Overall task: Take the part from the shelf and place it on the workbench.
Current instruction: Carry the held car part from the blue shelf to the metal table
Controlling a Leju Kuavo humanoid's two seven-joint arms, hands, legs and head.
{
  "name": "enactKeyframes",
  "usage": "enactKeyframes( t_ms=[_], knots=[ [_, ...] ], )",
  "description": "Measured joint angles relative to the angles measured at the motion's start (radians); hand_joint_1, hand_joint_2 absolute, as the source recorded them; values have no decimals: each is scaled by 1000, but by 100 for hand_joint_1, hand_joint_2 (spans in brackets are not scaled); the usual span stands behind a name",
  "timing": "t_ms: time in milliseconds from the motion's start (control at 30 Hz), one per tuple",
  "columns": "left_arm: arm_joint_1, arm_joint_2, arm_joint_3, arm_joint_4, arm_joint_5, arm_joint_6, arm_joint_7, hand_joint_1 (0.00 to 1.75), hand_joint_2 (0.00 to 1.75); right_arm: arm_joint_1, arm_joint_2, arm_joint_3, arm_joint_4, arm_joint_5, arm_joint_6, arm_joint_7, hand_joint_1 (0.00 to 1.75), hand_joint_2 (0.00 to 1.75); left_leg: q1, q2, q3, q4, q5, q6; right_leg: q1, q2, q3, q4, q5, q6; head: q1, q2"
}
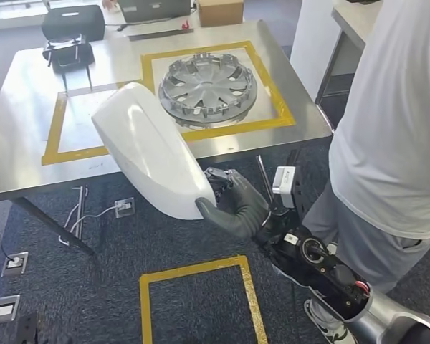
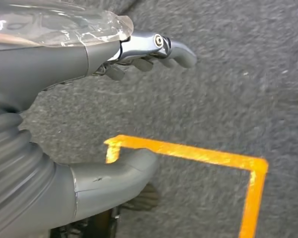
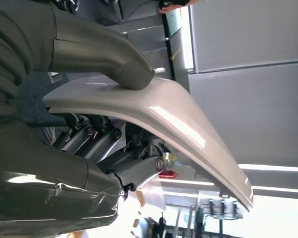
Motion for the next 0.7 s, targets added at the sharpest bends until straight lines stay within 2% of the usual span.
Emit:
enactKeyframes(
  t_ms=[33, 67, 100, 133, 167, 200, 233, 267, 300, 333, 400, 433, 467, 533, 567, 633, 667, 700],
  knots=[
    [-1, 0, 0, 0, 0, 0, -1, 0, 175, -1, 0, -1, -1, 0, 0, 0, 175, 175, 3, 1, 18, -5, -11, -4, 1, -4, 5, 15, 10, 2, 3, 0],
    [-2, -2, 0, 0, 0, 0, -1, 0, 175, -2, 0, -2, -1, 0, 0, -1, 175, 175, 5, 1, 37, -9, -23, -4, 2, -11, -6, 56, 24, 5, 4, 0],
    [-2, -4, 0, 0, 0, -1, -2, 0, 175, -3, 0, -3, -1, 0, 0, -2, 175, 175, 5, 2, 58, -10, -35, -1, 3, -19, -37, 113, 31, 7, 6, 0],
    [0, -6, 0, 0, 0, -1, -2, 0, 175, -1, 0, -2, -2, 0, 1, -3, 175, 175, 6, 3, 78, -11, -50, 2, 4, -28, -81, 180, 25, 8, 8, 0],
    [0, -7, 0, 0, 0, -1, -2, 0, 175, 2, 0, -2, -2, 1, 2, -5, 175, 175, 5, 4, 98, -11, -68, 5, 5, -33, -128, 239, 0, 10, 8, 0],
    [1, -8, 0, 0, 0, -1, -2, 0, 175, 7, 0, -2, -2, 2, 3, -7, 175, 175, 5, 5, 119, -11, -86, 7, 6, -35, -173, 278, -44, 12, 9, 0],
    [2, -10, 0, 0, 0, -1, -2, 0, 175, 12, 0, -3, -2, 4, 4, -9, 175, 175, 5, 5, 143, -11, -106, 8, 6, -35, -209, 291, -96, 14, 9, 0],
    [3, -11, 0, 0, 0, -1, -2, 0, 175, 17, 0, -3, -2, 5, 5, -11, 175, 175, 5, 5, 170, -11, -126, 9, 6, -36, -235, 280, -138, 15, 10, 0],
    [5, -11, 0, 0, 0, -1, -2, 0, 175, 20, 0, -5, -2, 6, 7, -13, 175, 175, 5, 5, 199, -11, -148, 9, 6, -36, -252, 248, -149, 15, 10, 0],
    [6, -12, 0, 0, 0, -1, -2, 0, 175, 23, 0, -6, -2, 8, 10, -16, 175, 175, 5, 5, 228, -11, -170, 8, 7, -36, -264, 199, -113, 14, 10, 0],
    [8, -14, 0, 0, 1, -2, -2, 0, 175, 30, -1, -9, -1, 10, 16, -19, 175, 175, 3, 4, 272, -6, -213, 5, 11, -38, -285, 85, 83, 7, 6, 0],
    [7, -15, 0, 1, 2, -3, -2, 0, 175, 33, -1, -10, -1, 12, 18, -20, 175, 175, 4, 3, 284, -3, -232, 1, 14, -39, -286, 49, 167, 2, 1, 0],
    [6, -16, -1, 1, 2, -3, -2, 0, 175, 35, -1, -11, -2, 13, 20, -20, 175, 175, 4, 3, 292, 2, -245, -2, 17, -39, -285, 30, 214, -4, -3, 0],
    [2, -16, -1, 1, 2, -3, -3, 0, 175, 33, -1, -15, -5, 14, 22, -21, 175, 175, 7, 4, 280, 40, -244, -11, 19, -36, -263, 28, 204, -15, -3, 0],
    [1, -16, -1, 0, 2, -3, -4, 0, 175, 32, -1, -18, -6, 14, 22, -21, 175, 175, 8, 5, 255, 89, -226, -17, 18, -35, -252, 25, 193, -19, -1, 0],
    [0, -16, -1, 0, 2, -3, -6, 0, 175, 31, -1, -22, -7, 15, 24, -22, 175, 175, 14, 9, 167, 222, -205, -32, 12, -34, -221, 21, 169, -25, 0, 0],
    [1, -17, -1, 0, 1, -3, -6, 0, 175, 32, -1, -22, -7, 16, 26, -21, 175, 175, 18, 11, 117, 282, -217, -40, 10, -34, -204, 20, 155, -26, 0, 0],
    [2, -18, -1, 0, 1, -2, -6, 0, 175, 33, -1, -22, -7, 19, 31, -21, 175, 175, 24, 13, 73, 319, -252, -46, 8, -34, -185, 18, 142, -25, 0, 0]
  ],
)
